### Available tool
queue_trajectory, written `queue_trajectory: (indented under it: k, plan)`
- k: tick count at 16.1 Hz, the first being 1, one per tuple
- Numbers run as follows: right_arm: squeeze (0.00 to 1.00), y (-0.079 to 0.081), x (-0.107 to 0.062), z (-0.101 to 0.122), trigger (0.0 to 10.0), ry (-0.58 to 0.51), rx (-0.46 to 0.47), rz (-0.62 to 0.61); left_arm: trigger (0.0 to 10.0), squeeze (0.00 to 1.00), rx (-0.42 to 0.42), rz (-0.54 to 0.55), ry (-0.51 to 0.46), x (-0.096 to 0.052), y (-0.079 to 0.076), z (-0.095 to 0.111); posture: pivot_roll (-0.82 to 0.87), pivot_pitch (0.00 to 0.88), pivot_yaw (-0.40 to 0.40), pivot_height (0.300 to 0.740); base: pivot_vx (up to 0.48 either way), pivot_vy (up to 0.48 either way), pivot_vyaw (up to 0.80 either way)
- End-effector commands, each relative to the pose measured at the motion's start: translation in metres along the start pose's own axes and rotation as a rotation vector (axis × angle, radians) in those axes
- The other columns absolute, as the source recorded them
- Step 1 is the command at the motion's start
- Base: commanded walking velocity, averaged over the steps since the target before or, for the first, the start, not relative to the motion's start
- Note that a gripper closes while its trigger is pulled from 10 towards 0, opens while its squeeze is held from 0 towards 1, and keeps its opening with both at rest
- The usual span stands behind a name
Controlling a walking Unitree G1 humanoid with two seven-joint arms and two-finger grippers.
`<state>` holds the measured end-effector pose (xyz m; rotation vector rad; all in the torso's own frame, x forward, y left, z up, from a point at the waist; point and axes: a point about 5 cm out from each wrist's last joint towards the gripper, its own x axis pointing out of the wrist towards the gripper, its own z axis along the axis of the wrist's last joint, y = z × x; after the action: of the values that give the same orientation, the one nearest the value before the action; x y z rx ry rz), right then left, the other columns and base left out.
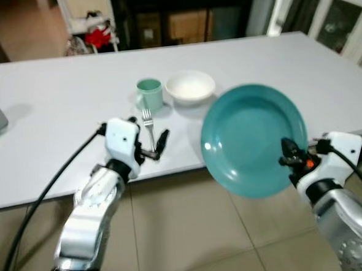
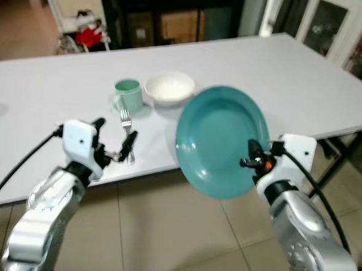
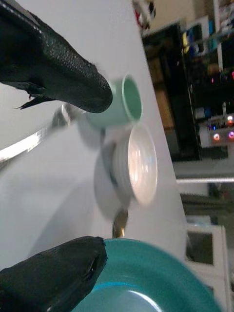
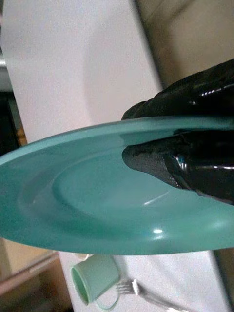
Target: Setting the table
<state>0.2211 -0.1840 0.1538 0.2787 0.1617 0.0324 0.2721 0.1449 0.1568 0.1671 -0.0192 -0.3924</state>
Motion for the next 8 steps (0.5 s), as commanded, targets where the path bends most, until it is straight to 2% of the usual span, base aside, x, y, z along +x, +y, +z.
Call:
queue_trajectory:
  k: [1,5,8]
  plan:
    - [0.00,0.016,0.001,0.005,10.0,-0.016,0.052,0.111,10.0,0.00,0.018,0.021,0.005,-0.007,0.012,0.001,-0.06,0.000,-0.051,0.740,0.000,0.000,0.00]
    - [0.00,0.014,0.011,-0.002,10.0,0.030,0.232,0.115,10.0,0.00,0.045,-0.041,0.010,-0.009,0.016,0.004,-0.06,0.000,-0.044,0.740,0.000,0.000,0.00]
    - [0.00,0.004,0.028,-0.008,10.0,0.102,0.324,0.051,10.0,0.00,0.026,-0.162,0.038,-0.010,0.013,0.003,-0.06,0.000,-0.032,0.740,0.000,0.000,0.00]
